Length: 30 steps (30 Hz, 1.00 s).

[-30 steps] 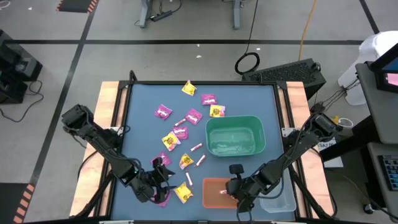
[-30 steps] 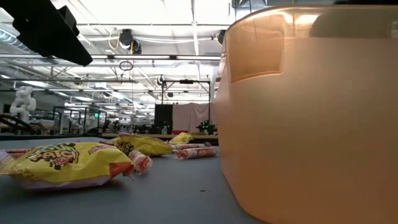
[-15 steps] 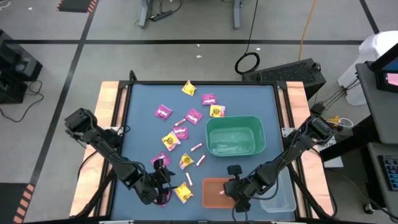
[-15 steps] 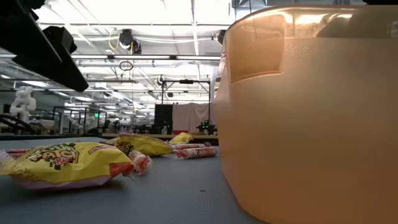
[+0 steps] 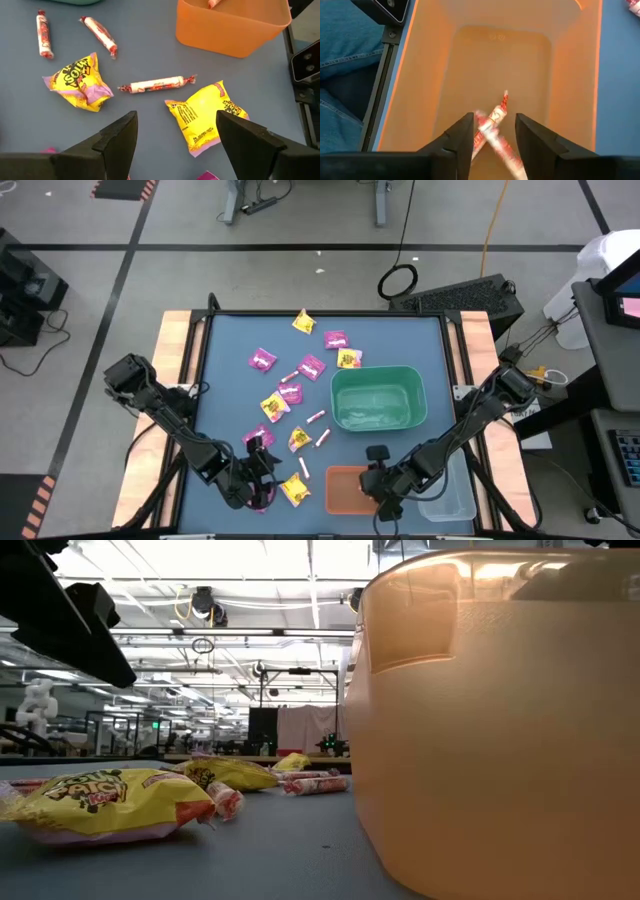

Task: Sort candy
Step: Put the white candy into the orange bin

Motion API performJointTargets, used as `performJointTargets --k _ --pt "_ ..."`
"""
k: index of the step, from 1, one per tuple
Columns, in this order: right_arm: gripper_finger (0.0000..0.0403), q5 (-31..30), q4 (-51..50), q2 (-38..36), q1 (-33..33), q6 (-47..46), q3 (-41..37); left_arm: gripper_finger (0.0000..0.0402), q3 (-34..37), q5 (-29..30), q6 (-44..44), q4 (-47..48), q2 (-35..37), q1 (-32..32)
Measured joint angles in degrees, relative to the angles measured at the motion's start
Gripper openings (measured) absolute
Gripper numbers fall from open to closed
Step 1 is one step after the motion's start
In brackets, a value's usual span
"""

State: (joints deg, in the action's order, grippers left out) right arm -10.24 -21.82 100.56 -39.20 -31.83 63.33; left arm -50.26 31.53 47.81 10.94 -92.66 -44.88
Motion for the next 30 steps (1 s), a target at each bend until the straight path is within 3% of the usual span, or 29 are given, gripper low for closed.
performJointTargets --k 9,18,23,30 --pt "0.0152 -1.1 0.4 -5.5 -1.1 0.2 0.0 0.0274 0.0 0.0 3.3 0.2 0.0 -1.1" --pt "0.0148 -14.2 4.0 -7.6 -5.0 6.7 0.0 0.0270 0.0 0.8 5.8 0.8 -1.7 -2.9" --pt "0.0148 -18.3 6.8 -7.6 -6.0 11.0 0.0 0.0244 0.0 1.3 5.9 2.8 -5.8 -3.2" --pt "0.0148 -18.3 8.3 -7.6 -6.0 12.6 0.0 0.0190 0.0 5.2 5.9 3.8 -7.9 -3.3"
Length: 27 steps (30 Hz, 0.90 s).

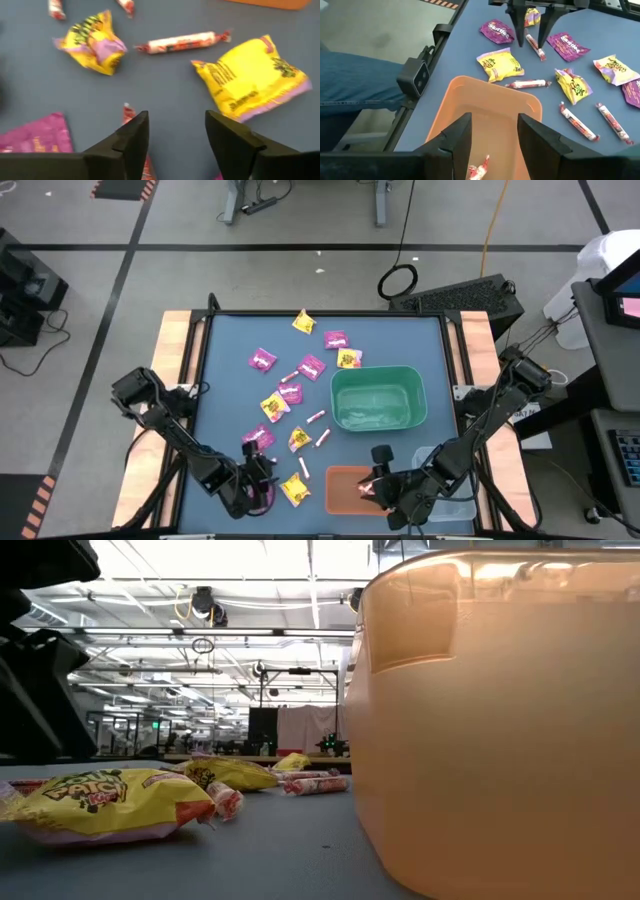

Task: Sort candy
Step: Put the white candy into the orange bin

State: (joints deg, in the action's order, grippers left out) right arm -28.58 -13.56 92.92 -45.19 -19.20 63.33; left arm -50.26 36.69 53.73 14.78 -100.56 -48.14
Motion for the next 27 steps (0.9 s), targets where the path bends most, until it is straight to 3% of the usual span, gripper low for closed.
performJointTargets --k 4,11,27 --pt "0.0148 0.0 0.0 0.0 0.0 0.0 0.0 0.0177 0.0 1.1 2.0 2.5 0.4 -0.2" --pt "0.0148 0.1 0.0 0.0 -0.3 -0.4 0.0 0.0176 0.0 1.5 15.9 12.1 0.4 -2.9" --pt "0.0148 0.1 0.0 0.0 -0.3 -0.1 0.0 0.0174 -0.3 5.1 18.3 10.4 -7.7 -4.7"
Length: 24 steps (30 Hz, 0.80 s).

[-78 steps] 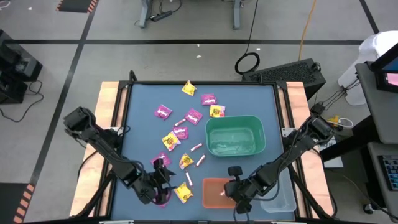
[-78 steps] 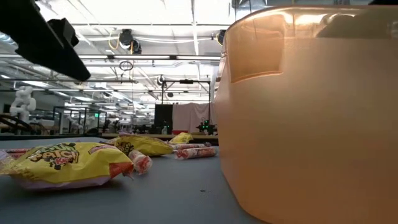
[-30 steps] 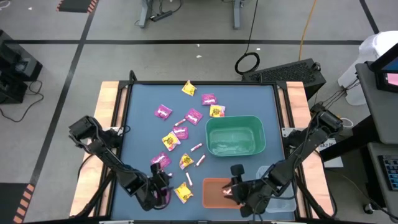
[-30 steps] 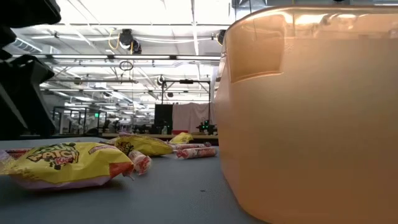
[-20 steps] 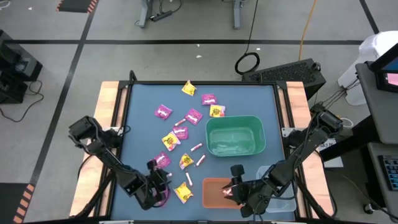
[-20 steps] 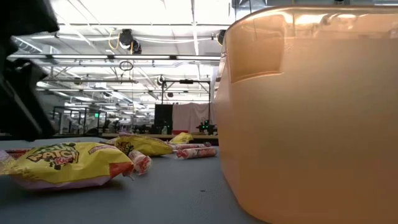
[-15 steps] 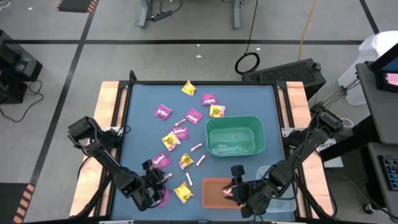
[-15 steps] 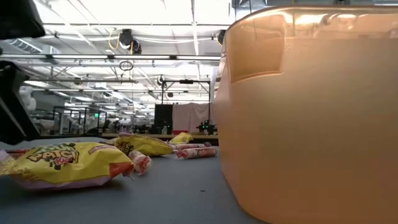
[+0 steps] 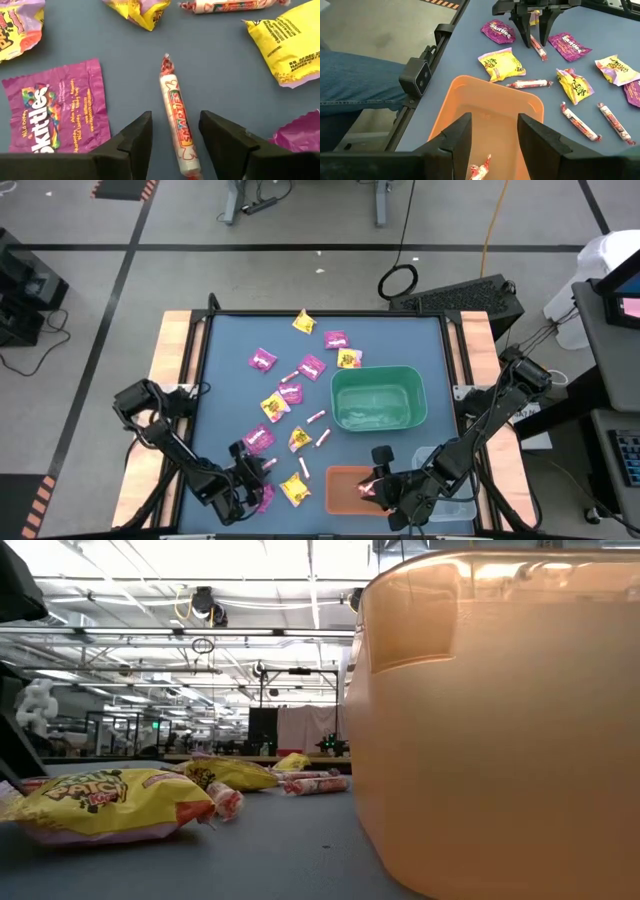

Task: Sort candy
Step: Put the white candy into the orange bin

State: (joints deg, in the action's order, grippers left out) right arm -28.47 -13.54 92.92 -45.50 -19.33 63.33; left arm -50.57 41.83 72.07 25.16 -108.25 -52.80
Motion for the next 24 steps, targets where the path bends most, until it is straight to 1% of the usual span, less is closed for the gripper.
performJointTargets --k 2,4,9,11,18,24 --pt "0.0148 0.0 0.0 0.0 0.0 0.0 0.0 0.0164 0.0 0.4 0.0 -0.6 -0.6 0.0" --pt "0.0148 0.0 0.0 0.0 0.0 0.1 0.0 0.0143 0.0 0.4 -0.2 -0.9 -0.7 0.0" --pt "0.0148 0.0 0.0 0.0 0.0 0.1 0.0 0.0069 0.0 0.2 -0.4 -1.3 -0.6 -0.3" --pt "0.0148 0.0 0.0 0.0 0.0 0.1 0.0 0.0045 0.0 0.1 -0.4 -1.2 -0.6 -0.3" --pt "0.0148 0.0 0.0 0.0 0.0 0.1 0.0 0.0042 0.2 0.7 -0.6 -0.7 1.1 -0.2" --pt "0.0148 -0.2 0.1 0.0 0.1 0.1 0.0 0.0060 0.5 2.2 -2.6 1.7 5.0 0.3"
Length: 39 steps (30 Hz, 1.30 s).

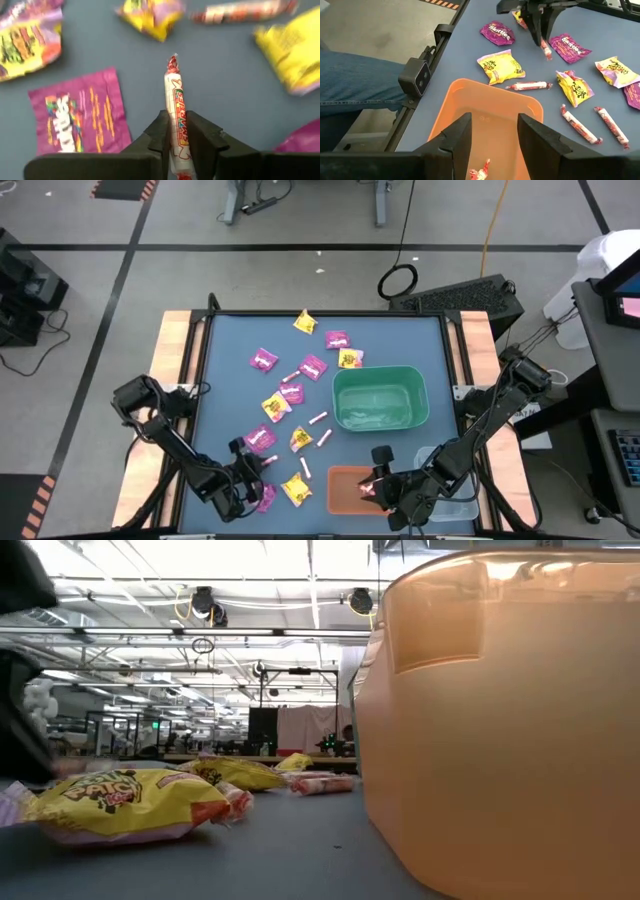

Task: Sort candy
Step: Put the white candy into the orange bin

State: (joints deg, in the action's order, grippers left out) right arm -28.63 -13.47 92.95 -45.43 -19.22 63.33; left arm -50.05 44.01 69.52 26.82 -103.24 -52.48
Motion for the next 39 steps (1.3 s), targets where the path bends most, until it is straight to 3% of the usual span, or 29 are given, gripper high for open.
performJointTargets --k 11,17,24,31,39 --pt "0.0148 -6.6 7.7 0.3 0.5 7.6 0.0 0.0055 -1.7 4.8 -11.1 0.3 5.0 3.4" --pt "0.0149 -11.6 10.9 1.6 2.3 11.4 0.0 0.0056 -5.8 5.9 -24.4 0.0 7.3 6.2" --pt "0.0149 -11.8 16.4 1.8 5.5 18.4 0.0 0.0056 -11.3 6.7 -42.2 -4.2 8.6 10.2" --pt "0.0149 -11.7 16.8 1.8 7.3 26.8 0.0 0.0057 -14.2 5.6 -56.2 -9.8 8.6 13.0" --pt "0.0149 -10.7 17.2 1.8 11.1 32.5 0.0 0.0057 -14.2 -0.7 -70.8 -20.6 8.6 16.0"
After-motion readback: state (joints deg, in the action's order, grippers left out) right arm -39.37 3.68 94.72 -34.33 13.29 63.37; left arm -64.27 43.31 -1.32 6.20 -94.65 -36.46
